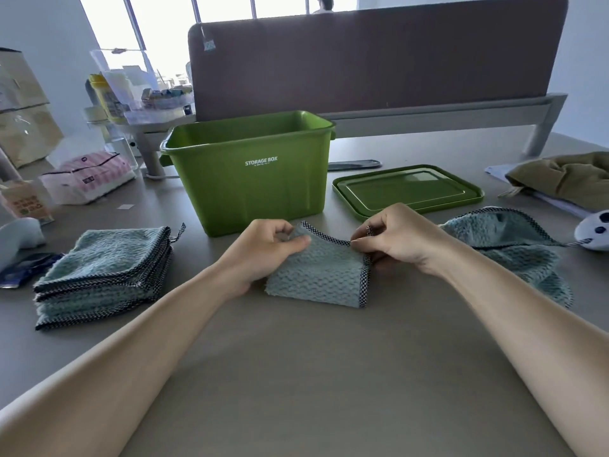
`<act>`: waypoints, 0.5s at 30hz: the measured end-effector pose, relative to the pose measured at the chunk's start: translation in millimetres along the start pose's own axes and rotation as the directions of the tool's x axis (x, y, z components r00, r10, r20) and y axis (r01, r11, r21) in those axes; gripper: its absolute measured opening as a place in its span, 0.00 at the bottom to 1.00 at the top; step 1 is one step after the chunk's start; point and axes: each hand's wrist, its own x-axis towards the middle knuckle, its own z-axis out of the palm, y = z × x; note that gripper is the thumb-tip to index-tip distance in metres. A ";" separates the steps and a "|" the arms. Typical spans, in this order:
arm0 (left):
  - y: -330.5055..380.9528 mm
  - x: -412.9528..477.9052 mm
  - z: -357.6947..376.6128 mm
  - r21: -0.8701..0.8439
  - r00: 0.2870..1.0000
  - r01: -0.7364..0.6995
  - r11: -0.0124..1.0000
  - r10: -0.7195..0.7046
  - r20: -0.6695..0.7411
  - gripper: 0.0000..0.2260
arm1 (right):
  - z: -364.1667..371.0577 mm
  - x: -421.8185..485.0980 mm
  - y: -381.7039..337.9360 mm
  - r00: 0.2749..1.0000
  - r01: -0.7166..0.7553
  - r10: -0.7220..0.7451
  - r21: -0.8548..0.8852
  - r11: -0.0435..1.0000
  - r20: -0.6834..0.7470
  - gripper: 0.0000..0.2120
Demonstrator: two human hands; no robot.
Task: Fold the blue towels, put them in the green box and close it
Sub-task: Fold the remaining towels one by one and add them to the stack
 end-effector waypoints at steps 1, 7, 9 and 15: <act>-1.5 -0.3 -0.6 0.000 1.000 0.012 1.000 -0.012 -0.004 0.14 | 0.3 0.6 1.5 1.000 0.003 -0.003 -0.007 1.000 -0.014 0.02; -6.0 -3.2 0.1 -0.032 0.999 0.025 0.999 -0.026 -0.029 0.17 | 5.0 4.4 3.1 0.993 0.077 -0.085 -0.096 0.992 -0.078 0.06; -6.9 -1.9 2.2 -0.002 0.998 -0.013 1.000 0.013 -0.067 0.15 | 7.2 5.1 3.4 0.990 0.092 -0.104 -0.124 0.988 -0.096 0.07; -14.7 0.7 4.5 0.117 0.985 -0.122 0.986 0.135 -0.111 0.13 | 7.5 9.0 5.9 0.958 0.143 -0.191 -0.219 0.965 -0.215 0.06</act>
